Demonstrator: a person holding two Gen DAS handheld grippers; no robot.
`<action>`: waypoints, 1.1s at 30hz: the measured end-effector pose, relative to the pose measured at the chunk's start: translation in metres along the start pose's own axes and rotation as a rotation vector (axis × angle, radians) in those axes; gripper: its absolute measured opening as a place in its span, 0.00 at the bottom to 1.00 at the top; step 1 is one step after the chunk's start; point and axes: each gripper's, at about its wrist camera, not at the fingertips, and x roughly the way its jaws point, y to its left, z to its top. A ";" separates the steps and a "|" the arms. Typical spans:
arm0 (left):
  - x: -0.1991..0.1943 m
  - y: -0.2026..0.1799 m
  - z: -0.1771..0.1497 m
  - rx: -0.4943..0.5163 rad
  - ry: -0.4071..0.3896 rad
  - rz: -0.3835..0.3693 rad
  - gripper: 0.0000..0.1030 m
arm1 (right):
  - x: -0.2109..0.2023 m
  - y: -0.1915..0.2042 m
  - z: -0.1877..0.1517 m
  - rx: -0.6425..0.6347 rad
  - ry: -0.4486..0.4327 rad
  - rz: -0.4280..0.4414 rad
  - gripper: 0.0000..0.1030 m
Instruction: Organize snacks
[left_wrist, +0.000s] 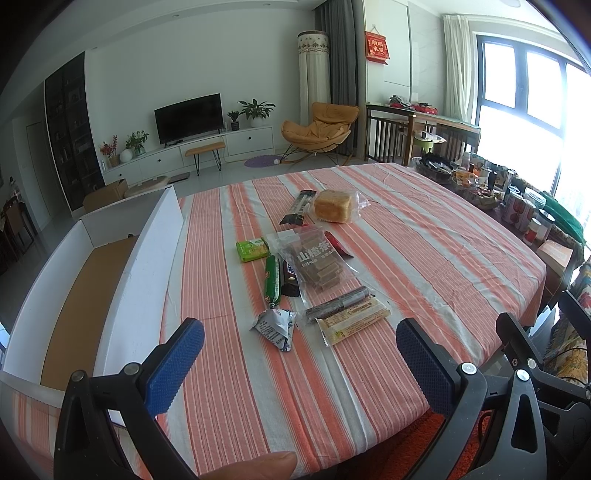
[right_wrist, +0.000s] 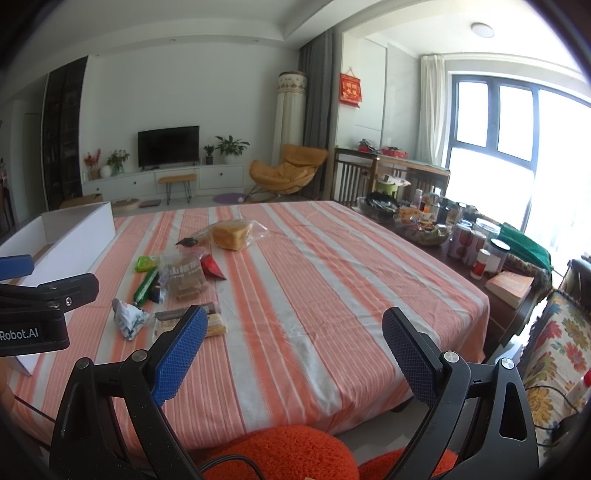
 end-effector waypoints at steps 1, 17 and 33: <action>0.000 0.000 0.000 0.000 0.000 0.000 1.00 | 0.000 0.000 0.000 0.000 0.001 0.001 0.95; 0.000 0.001 -0.001 -0.001 0.001 0.000 1.00 | 0.003 0.008 -0.006 -0.022 0.021 0.018 0.95; 0.001 0.003 -0.002 -0.002 -0.001 -0.002 1.00 | 0.004 0.007 -0.004 -0.030 0.030 0.023 0.95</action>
